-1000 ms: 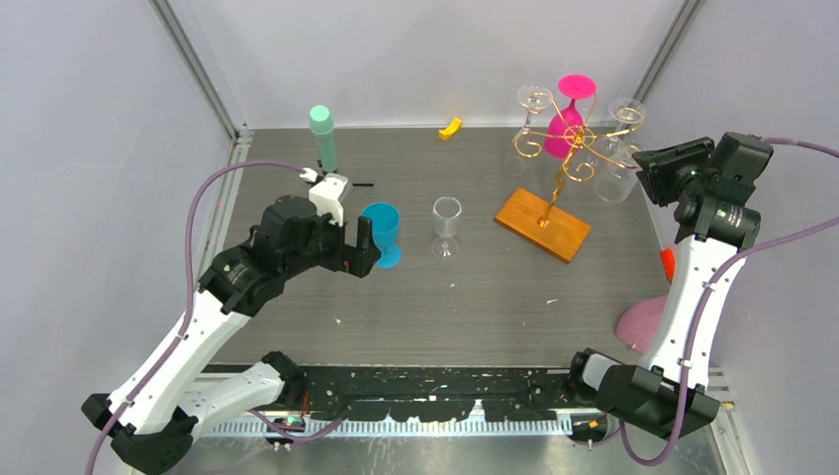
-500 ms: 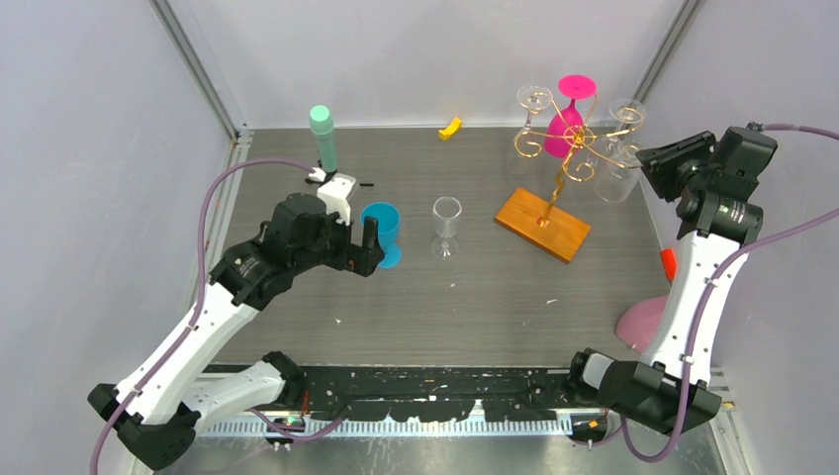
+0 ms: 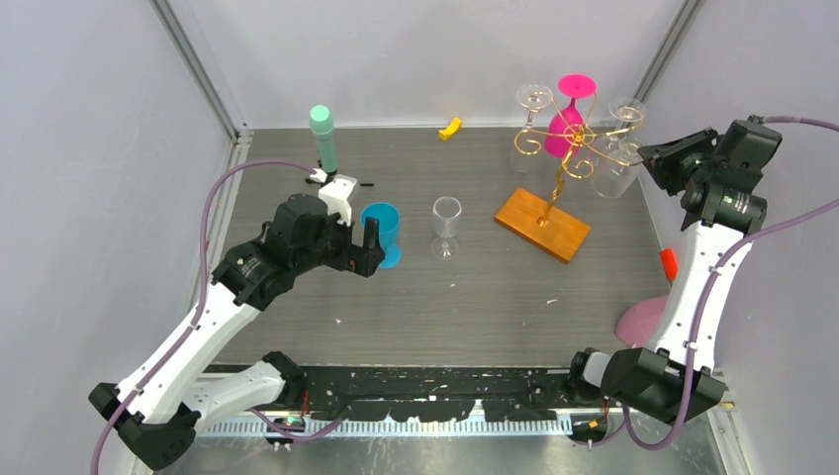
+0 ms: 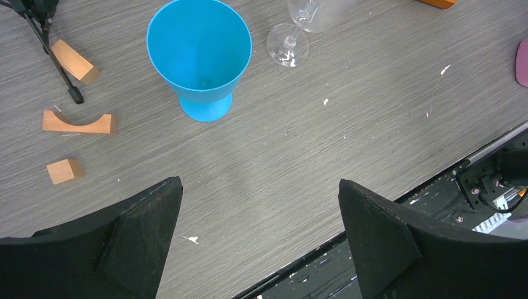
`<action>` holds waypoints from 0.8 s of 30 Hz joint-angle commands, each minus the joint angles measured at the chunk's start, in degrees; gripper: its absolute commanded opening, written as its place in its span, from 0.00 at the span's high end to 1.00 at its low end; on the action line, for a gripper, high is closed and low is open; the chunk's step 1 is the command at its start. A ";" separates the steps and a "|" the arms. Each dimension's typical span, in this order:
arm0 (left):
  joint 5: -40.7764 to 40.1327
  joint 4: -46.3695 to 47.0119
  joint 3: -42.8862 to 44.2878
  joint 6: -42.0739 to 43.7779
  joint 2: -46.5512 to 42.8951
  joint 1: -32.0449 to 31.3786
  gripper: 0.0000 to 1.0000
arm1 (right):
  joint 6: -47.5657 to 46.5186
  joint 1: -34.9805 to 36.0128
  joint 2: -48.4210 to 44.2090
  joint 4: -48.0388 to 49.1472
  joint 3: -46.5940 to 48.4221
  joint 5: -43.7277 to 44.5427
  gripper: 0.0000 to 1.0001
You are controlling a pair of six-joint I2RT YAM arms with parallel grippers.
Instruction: Take the wine glass off the wine glass rack
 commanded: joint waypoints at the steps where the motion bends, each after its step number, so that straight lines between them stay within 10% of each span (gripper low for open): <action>1: 0.07 2.58 -0.07 0.83 -0.57 -0.20 0.00 | -0.31 0.09 -0.30 3.20 2.76 -2.36 0.88; 24: 0.31 2.47 -0.23 0.38 -0.88 -0.16 0.00 | -4.78 0.09 -0.40 -0.87 4.92 0.91 0.98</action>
